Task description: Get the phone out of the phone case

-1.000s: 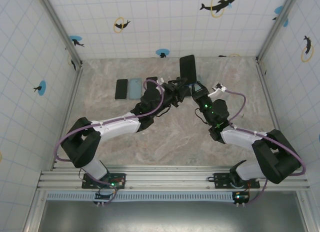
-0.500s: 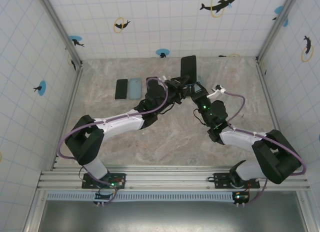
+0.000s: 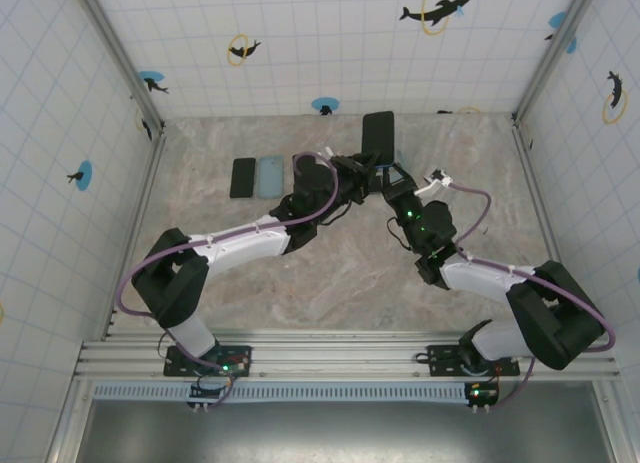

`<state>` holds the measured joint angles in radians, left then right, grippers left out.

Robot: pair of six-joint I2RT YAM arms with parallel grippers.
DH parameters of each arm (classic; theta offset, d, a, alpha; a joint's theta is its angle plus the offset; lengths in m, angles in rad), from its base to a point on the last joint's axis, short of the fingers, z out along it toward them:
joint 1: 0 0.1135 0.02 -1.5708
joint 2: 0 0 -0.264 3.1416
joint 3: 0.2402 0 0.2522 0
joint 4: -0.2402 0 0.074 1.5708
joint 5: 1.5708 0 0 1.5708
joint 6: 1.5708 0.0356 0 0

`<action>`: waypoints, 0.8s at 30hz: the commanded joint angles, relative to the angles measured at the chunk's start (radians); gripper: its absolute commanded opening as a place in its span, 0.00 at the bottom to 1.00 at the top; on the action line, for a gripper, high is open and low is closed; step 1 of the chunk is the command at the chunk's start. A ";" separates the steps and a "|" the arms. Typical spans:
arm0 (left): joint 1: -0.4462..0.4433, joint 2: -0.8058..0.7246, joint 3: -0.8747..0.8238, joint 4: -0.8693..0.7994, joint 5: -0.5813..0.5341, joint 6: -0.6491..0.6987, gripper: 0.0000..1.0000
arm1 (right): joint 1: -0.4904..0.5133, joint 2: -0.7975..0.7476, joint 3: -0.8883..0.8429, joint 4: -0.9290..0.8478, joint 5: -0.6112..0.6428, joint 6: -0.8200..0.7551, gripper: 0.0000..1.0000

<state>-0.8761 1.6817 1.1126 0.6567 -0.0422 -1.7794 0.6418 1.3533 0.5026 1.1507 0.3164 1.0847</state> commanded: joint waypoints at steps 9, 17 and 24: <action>0.005 -0.011 0.109 0.040 -0.004 0.052 0.06 | 0.010 -0.045 -0.007 -0.050 0.069 -0.050 0.06; 0.003 -0.024 0.119 0.031 0.027 0.056 0.02 | -0.044 -0.089 -0.010 -0.213 0.121 -0.079 0.06; 0.004 -0.007 0.097 0.033 0.042 0.051 0.01 | -0.153 -0.165 -0.030 -0.329 0.075 -0.144 0.06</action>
<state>-0.8753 1.6817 1.1866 0.6357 -0.0097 -1.7504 0.5240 1.2366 0.4957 0.8749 0.3935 0.9829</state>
